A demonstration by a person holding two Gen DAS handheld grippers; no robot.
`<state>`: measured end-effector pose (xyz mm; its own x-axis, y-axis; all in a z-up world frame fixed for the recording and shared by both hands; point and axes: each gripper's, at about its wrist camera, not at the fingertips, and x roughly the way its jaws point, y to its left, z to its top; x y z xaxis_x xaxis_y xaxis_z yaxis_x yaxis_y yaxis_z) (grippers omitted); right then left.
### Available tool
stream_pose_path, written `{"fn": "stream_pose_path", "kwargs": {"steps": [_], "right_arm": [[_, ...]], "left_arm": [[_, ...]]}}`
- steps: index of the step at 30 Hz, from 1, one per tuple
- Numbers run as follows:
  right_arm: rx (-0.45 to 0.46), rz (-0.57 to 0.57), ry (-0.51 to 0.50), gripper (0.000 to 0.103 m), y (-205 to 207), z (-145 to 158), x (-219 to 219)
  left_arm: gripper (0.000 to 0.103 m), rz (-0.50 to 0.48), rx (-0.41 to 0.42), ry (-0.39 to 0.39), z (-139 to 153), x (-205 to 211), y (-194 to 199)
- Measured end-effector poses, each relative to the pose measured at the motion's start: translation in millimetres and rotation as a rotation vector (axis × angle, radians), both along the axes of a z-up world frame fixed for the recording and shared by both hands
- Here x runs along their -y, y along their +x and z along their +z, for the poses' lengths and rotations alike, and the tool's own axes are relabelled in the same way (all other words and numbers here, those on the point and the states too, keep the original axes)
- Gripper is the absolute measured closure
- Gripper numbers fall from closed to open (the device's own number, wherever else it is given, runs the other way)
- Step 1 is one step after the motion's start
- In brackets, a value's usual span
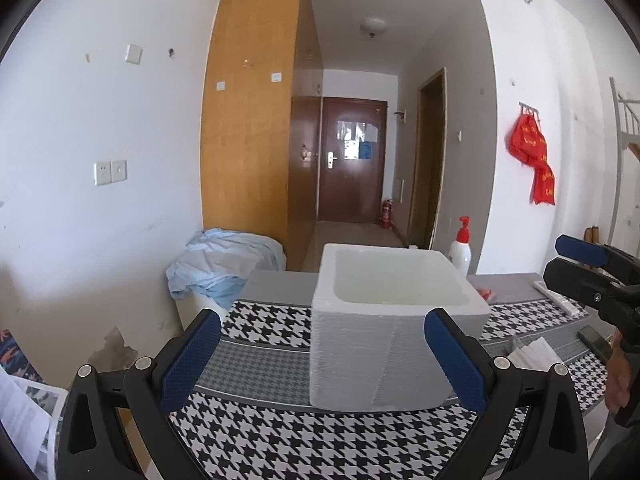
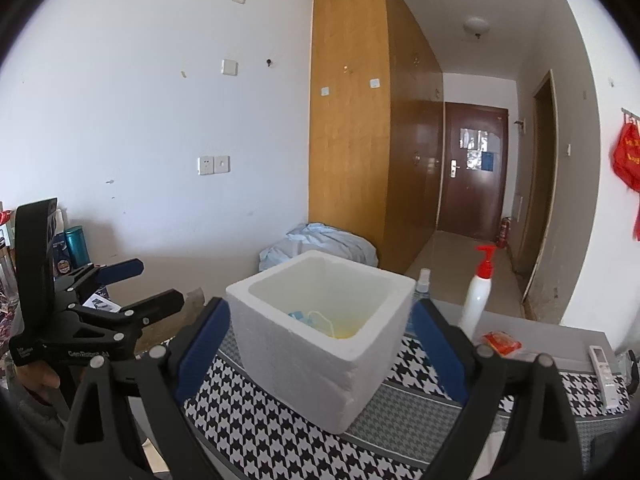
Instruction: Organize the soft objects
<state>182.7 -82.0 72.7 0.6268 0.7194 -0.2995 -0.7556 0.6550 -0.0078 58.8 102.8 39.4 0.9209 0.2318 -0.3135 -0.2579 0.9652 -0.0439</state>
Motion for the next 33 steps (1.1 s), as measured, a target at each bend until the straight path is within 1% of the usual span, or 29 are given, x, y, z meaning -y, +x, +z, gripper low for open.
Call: {"fn": "stream_pose_path", "kwargs": {"steps": [3,9,17,23,33], "right_arm": [[0.000,-0.017,0.008,0.008,-2.3,-0.6,9.3],[0.011,-0.044,0.011,0.008,-10.7,-1.4,25.3],[0.019,-0.079,0.016,0.008,-16.6,-6.1,46.1],[0.011,-0.113,0.032,0.008,-18.5,-12.3,61.7],[-0.004,-0.142,0.027,0.008,-20.6,-19.3,69.6]], "left_arm": [[0.001,-0.025,0.001,0.002,1.3,6.7,0.9],[0.001,-0.041,0.005,0.029,2.5,22.2,1.9],[0.001,-0.080,0.009,0.039,1.2,40.2,3.1],[0.001,-0.105,0.024,0.022,-3.1,48.5,4.5],[0.001,-0.149,0.020,0.009,-10.0,60.4,8.2]]}}
